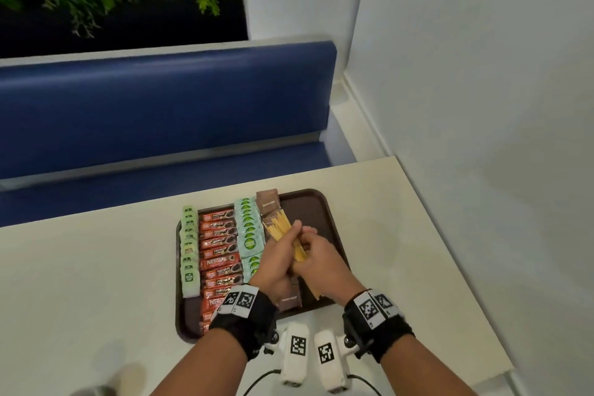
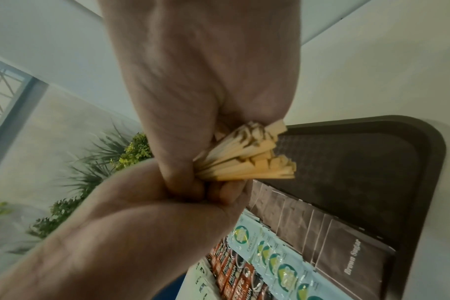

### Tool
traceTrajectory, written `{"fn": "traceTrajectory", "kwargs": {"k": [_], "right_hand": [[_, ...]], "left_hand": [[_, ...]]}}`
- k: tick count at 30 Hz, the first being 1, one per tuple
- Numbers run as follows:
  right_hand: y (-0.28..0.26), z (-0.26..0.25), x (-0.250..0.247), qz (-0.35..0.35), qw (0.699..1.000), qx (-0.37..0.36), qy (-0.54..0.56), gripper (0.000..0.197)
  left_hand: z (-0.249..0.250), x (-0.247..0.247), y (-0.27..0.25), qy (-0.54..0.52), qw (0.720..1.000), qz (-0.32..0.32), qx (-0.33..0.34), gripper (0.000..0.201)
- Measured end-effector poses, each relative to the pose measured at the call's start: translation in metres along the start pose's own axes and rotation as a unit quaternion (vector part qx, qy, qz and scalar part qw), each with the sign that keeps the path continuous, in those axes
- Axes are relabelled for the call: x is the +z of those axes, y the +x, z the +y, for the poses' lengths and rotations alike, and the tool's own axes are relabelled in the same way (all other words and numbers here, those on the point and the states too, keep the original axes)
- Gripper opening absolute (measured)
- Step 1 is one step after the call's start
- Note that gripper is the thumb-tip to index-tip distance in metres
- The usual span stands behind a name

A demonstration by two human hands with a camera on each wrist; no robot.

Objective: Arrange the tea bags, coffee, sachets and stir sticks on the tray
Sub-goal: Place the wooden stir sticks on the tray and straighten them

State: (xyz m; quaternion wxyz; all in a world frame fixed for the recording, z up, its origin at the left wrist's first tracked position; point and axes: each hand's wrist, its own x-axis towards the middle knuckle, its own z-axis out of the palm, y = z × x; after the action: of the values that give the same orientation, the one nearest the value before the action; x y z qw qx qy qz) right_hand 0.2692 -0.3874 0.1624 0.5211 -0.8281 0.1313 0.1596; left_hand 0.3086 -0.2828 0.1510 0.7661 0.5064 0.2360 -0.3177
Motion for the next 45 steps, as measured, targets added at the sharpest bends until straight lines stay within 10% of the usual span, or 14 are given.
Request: {"fn": "traceTrajectory", "kwargs": {"k": [8,19,45], "right_hand": [[0.006,0.015,-0.019,0.019,0.945,0.071,0.319,0.029],[0.010,0.017,0.003,-0.071,0.702,0.245,0.665,0.071],[0.027,0.000,-0.004,-0.158,0.653,0.252,0.697,0.060]], "left_hand": [[0.023,-0.009,-0.003,-0.080,0.996,-0.004,0.030,0.027],[0.026,0.017,-0.023,0.006,0.981,0.007,0.193,0.030],[0.020,0.040,-0.028,0.152,0.942,0.105,0.280,0.033]]}}
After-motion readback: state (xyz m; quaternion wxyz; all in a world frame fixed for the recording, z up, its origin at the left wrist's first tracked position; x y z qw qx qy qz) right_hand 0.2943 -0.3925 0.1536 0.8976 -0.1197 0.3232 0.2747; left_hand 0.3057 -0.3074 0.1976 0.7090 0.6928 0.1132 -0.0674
